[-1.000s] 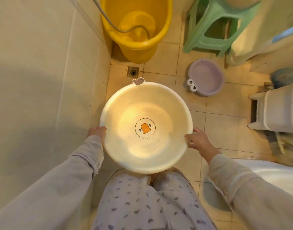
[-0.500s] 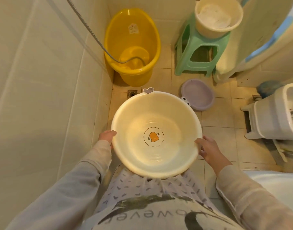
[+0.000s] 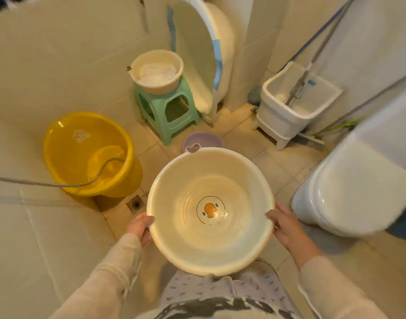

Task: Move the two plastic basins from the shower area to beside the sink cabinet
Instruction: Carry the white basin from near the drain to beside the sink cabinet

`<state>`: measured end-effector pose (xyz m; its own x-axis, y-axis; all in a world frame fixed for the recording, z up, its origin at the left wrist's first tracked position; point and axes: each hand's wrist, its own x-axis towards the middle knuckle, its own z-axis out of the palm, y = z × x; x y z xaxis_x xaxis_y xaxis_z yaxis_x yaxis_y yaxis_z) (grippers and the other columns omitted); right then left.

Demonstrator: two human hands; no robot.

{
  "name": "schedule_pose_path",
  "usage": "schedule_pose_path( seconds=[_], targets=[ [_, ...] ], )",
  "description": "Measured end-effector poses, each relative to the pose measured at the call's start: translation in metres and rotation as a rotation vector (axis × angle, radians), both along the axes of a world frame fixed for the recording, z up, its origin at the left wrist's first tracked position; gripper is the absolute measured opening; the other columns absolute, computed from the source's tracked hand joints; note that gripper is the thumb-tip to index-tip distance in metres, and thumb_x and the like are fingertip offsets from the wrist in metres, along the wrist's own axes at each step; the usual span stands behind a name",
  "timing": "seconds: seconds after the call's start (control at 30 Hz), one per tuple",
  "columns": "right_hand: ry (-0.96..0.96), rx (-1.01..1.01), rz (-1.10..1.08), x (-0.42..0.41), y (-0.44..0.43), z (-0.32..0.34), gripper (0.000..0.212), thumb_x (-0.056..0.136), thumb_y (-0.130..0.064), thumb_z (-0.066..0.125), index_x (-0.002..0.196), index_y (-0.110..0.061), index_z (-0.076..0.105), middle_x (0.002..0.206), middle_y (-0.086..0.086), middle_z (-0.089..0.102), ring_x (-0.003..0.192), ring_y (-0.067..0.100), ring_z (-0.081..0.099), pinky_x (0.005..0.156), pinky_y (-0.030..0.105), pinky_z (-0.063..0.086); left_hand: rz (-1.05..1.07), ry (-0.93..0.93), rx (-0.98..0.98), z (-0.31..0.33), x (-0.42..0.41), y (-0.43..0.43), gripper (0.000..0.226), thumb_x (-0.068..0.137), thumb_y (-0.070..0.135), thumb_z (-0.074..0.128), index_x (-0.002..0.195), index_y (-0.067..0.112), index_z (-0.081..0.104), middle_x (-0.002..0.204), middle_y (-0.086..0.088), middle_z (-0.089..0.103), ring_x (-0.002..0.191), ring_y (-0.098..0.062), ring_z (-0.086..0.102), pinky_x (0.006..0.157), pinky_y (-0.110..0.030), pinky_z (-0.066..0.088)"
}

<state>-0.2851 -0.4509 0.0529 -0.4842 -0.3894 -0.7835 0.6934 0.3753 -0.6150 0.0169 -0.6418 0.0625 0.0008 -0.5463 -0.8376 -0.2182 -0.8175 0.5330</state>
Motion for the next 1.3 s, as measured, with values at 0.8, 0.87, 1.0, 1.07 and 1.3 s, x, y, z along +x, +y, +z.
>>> schedule_pose_path(
  seconds=[0.8,0.87,1.0,1.07,1.3],
  targets=[
    [0.002,-0.096,-1.339,0.202,0.362,-0.010,0.031,0.084,0.014,0.041,0.092,-0.006,0.063,0.083,0.012,0.065,0.077,0.023,0.058,0.063,0.030,0.048,-1.368,0.073,-0.088,0.001,-0.228,0.217,0.032,0.085,-0.006,0.049,0.112,0.010,0.057,0.095,-0.010,0.059,0.074,-0.024,0.055,0.064,-0.032,0.049],
    [-0.007,-0.090,-1.423,0.208,0.395,-0.015,0.031,0.083,0.015,0.041,0.087,-0.007,0.062,0.079,0.011,0.066,0.076,0.023,0.058,0.065,0.031,0.047,-1.443,0.055,-0.094,-0.004,-0.244,0.262,0.038,0.086,-0.006,0.047,0.120,0.008,0.056,0.104,-0.012,0.056,0.086,-0.027,0.055,0.075,-0.036,0.050],
    [-0.013,-0.064,-1.518,0.216,0.467,-0.022,0.030,0.083,0.015,0.041,0.086,-0.007,0.062,0.062,0.006,0.071,0.073,0.024,0.058,0.057,0.028,0.048,-1.567,0.031,-0.068,-0.015,-0.272,0.353,0.037,0.087,-0.006,0.046,0.121,0.006,0.056,0.106,-0.013,0.056,0.081,-0.026,0.055,0.068,-0.033,0.049],
    [-0.013,-0.030,-1.559,0.222,0.506,-0.022,0.030,0.083,0.013,0.042,0.089,-0.007,0.062,0.059,0.001,0.073,0.074,0.025,0.059,0.055,0.026,0.049,-1.617,0.023,-0.060,-0.021,-0.285,0.400,0.041,0.087,-0.007,0.046,0.125,0.004,0.054,0.105,-0.013,0.056,0.089,-0.028,0.054,0.072,-0.035,0.049],
    [0.020,0.048,-1.732,0.232,0.615,-0.009,0.029,0.083,0.011,0.043,0.092,-0.007,0.064,0.080,0.009,0.071,0.073,0.024,0.067,0.060,0.028,0.055,-1.761,0.029,0.022,-0.027,-0.323,0.551,0.045,0.086,-0.006,0.047,0.129,0.006,0.052,0.077,-0.005,0.055,0.068,-0.018,0.051,0.057,-0.030,0.044]
  ],
)
